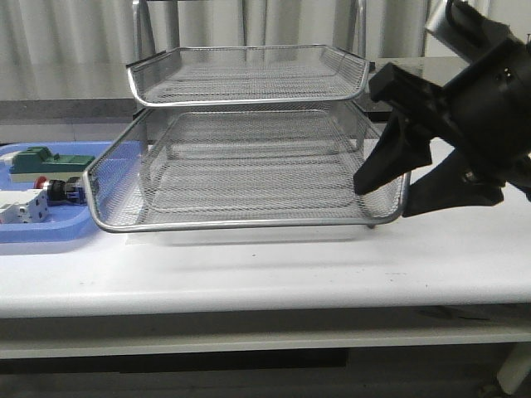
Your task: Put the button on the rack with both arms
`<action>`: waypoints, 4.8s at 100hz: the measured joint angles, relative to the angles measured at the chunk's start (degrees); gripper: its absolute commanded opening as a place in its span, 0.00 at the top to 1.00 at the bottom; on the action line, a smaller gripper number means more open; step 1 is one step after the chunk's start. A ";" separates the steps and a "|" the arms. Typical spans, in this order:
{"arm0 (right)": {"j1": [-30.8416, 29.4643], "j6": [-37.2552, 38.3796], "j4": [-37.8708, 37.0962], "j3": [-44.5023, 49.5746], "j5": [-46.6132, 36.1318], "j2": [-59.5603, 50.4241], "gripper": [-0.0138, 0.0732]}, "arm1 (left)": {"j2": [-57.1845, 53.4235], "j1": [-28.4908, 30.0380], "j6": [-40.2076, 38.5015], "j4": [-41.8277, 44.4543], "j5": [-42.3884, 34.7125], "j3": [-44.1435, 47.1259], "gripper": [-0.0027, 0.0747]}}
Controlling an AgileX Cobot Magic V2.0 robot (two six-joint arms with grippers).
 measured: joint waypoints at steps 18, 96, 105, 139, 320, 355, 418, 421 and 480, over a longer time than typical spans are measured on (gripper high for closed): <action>0.00 -0.33 -4.12 0.00 0.12 -4.44 0.36 | 0.00 0.00 0.00 0.00 0.00 0.00 0.99; 0.00 40.64 -59.75 0.47 14.94 -25.13 0.36 | 0.00 0.00 0.00 0.00 0.00 0.00 0.99; 0.00 46.82 -67.05 0.44 18.57 -29.10 0.36 | 0.00 0.00 0.00 0.00 0.00 0.00 0.99; 0.00 53.29 -73.53 0.44 26.53 -44.57 0.36 | 0.00 0.00 0.00 0.00 0.00 0.00 0.99; 0.00 58.09 -82.16 0.44 30.47 -53.42 0.92 | 0.00 0.00 0.00 -1.32 -1.23 0.00 0.99; 0.00 58.09 -82.16 0.44 30.47 -53.42 0.92 | 8.59 0.00 0.00 -7.49 6.15 -8.13 0.99; 0.00 58.09 -82.16 0.44 30.47 -53.42 0.92 | 64.64 0.00 3.36 -5.65 30.92 -52.37 0.99; 0.00 58.09 -82.16 0.44 30.47 -53.42 0.92 | 67.37 0.00 3.95 -5.65 32.51 -54.56 0.99; 0.00 58.09 -82.16 0.44 30.55 -53.42 0.92 | 84.02 0.00 9.06 -5.63 44.74 -70.72 0.98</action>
